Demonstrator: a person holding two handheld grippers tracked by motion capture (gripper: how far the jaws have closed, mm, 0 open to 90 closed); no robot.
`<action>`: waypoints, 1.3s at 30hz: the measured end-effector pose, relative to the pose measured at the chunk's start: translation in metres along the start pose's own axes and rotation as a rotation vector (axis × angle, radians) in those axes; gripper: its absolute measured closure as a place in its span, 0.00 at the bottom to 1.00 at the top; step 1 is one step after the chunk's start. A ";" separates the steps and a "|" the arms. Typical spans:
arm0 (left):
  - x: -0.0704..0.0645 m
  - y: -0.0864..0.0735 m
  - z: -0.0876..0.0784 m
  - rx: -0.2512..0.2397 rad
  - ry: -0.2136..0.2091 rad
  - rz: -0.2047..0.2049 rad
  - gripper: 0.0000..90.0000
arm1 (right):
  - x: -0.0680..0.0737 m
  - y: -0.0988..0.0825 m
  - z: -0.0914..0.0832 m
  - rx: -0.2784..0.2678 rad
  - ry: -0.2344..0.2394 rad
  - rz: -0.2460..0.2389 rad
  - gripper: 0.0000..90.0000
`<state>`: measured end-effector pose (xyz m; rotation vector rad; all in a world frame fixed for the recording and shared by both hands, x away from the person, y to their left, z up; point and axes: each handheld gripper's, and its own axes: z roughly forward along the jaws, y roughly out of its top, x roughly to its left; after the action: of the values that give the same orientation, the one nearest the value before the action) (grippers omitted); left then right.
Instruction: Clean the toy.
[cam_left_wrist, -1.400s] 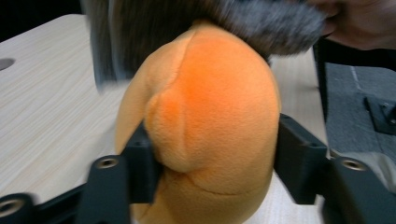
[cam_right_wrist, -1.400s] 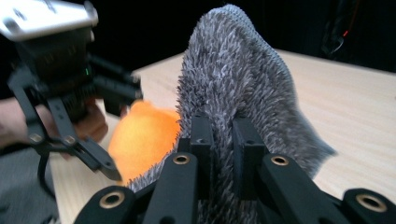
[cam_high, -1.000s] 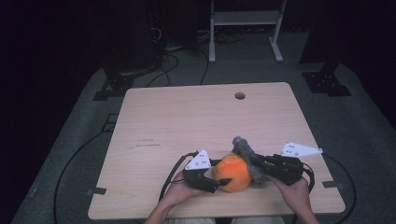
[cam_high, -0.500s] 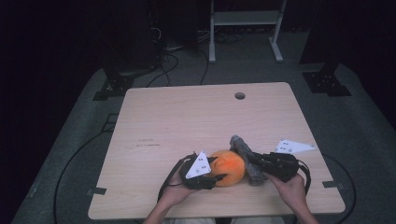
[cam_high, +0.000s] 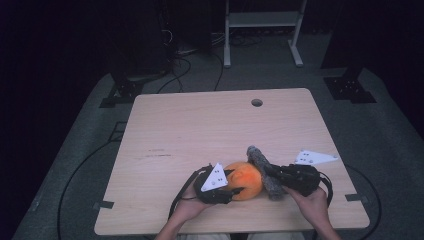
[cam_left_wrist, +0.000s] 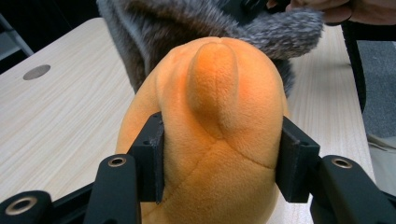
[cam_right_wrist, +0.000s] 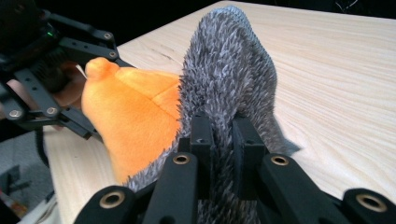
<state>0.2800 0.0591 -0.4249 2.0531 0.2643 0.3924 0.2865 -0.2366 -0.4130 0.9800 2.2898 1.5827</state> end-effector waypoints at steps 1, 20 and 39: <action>0.000 0.000 0.000 -0.001 0.000 -0.002 0.50 | 0.002 0.001 -0.003 -0.020 0.008 -0.007 0.89; 0.009 -0.004 0.007 -0.040 -0.040 -0.092 0.46 | 0.002 -0.004 0.003 -0.003 0.019 -0.013 0.89; 0.010 0.004 0.001 -0.054 0.020 -0.112 0.55 | 0.016 0.007 -0.003 -0.068 0.029 -0.045 0.89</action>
<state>0.2897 0.0599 -0.4204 1.9726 0.3757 0.3471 0.2751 -0.2277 -0.4021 0.8894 2.2445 1.6549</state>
